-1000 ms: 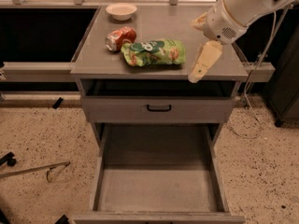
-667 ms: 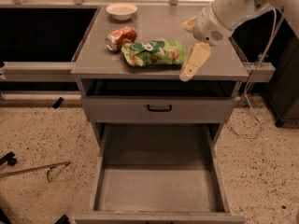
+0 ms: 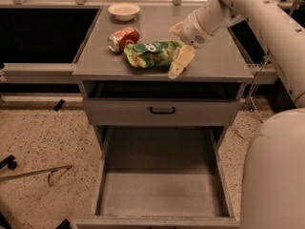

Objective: Place green rice chip bag into middle drawer

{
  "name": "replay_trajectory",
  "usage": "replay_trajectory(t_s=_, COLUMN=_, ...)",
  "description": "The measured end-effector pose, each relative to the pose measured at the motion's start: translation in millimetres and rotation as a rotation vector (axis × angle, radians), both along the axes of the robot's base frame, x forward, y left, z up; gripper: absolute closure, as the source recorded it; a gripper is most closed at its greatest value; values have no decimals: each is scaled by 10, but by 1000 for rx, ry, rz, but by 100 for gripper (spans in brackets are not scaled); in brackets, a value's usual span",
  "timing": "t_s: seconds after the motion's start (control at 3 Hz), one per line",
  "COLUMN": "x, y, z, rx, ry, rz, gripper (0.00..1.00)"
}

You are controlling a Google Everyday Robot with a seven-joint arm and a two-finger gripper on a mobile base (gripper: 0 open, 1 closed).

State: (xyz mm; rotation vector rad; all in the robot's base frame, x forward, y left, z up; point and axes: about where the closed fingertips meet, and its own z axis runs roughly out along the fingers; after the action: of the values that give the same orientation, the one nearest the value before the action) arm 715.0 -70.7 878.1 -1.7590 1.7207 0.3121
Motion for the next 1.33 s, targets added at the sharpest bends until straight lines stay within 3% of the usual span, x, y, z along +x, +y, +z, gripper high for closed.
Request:
replay_trajectory(t_s=0.33, x=321, y=152, z=-168, rx=-6, ry=8, rz=14, gripper=0)
replay_trajectory(t_s=1.33, x=326, y=161, z=-110, rx=2, ry=-5, rz=6, gripper=65)
